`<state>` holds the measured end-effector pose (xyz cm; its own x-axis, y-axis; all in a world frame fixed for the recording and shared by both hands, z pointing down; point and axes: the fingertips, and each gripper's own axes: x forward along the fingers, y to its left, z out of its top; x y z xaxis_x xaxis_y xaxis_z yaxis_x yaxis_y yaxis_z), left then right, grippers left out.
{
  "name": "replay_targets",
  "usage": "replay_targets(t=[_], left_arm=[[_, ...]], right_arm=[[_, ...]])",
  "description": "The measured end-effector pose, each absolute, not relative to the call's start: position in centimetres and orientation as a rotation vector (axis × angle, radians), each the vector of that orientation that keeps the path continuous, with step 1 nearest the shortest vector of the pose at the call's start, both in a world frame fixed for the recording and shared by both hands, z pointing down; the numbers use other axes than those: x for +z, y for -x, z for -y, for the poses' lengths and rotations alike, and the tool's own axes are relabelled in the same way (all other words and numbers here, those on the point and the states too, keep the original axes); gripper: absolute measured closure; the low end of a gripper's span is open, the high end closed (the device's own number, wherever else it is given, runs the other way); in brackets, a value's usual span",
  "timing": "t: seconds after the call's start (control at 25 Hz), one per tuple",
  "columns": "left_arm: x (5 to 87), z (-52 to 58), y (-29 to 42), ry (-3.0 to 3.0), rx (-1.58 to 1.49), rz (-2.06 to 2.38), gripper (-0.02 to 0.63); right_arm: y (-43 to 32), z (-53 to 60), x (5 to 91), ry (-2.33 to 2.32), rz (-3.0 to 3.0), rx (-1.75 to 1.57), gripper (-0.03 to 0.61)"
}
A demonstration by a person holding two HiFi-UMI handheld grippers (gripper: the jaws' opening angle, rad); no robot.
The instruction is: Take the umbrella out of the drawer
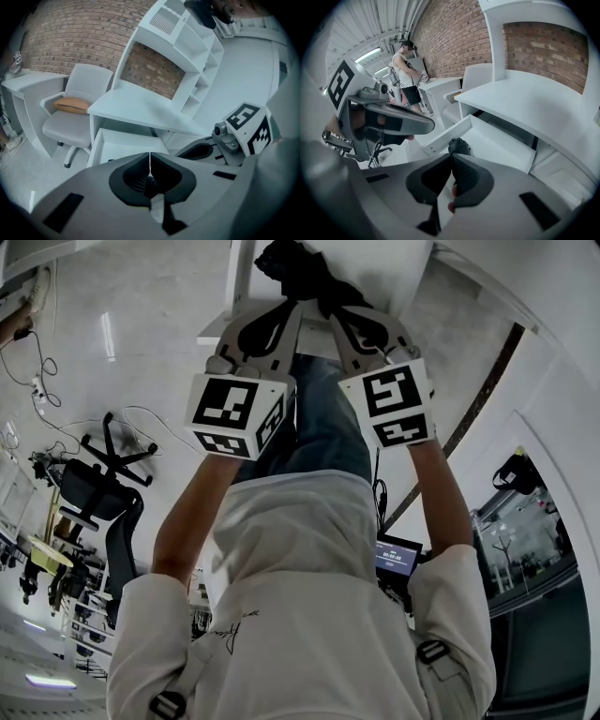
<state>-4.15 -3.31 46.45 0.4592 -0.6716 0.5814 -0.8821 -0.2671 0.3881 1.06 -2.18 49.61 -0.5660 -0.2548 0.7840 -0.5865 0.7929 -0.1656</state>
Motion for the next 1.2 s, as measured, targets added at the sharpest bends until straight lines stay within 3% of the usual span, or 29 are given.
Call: replay_targets(t=[1.2], left_arm=[[50.2, 5.8, 3.2, -1.984, 0.472, 1.302, 0.595]], right_arm=[[-1.4, 4.1, 56.0, -0.489, 2.109, 0.510, 0.543]])
